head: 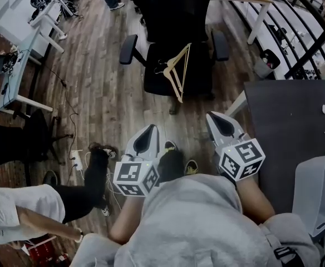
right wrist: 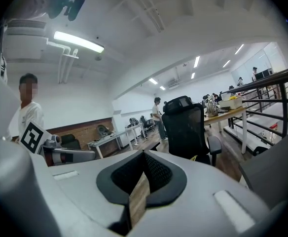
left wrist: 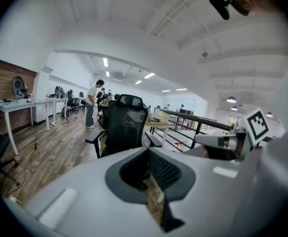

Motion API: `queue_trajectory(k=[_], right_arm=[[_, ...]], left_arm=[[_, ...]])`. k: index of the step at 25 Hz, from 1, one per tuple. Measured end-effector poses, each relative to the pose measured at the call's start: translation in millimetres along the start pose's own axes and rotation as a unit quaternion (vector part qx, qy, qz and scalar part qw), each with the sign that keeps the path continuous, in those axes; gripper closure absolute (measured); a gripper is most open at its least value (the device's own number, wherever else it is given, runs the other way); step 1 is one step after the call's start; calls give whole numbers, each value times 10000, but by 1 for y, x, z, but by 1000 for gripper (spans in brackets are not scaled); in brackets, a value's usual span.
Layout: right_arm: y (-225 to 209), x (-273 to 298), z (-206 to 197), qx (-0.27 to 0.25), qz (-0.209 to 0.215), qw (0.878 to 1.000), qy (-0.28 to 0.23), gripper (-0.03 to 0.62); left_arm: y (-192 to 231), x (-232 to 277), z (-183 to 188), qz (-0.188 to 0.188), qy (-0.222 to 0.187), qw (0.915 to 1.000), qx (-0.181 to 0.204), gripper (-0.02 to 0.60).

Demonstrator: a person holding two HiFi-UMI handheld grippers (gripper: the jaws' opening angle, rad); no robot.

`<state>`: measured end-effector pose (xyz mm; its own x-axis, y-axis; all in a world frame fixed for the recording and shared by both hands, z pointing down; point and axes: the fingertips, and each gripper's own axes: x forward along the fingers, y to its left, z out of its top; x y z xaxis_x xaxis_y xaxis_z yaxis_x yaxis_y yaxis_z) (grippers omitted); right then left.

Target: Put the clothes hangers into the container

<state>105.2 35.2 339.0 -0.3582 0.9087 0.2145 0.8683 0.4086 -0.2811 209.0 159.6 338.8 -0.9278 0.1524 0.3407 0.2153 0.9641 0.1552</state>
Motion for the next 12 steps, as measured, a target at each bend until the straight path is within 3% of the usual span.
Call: queue_trajectory(k=[12], right_arm=[[-25, 42, 14, -93, -125, 9998, -86, 595]], left_arm=[[23, 49, 10, -122, -51, 9999, -3, 572]])
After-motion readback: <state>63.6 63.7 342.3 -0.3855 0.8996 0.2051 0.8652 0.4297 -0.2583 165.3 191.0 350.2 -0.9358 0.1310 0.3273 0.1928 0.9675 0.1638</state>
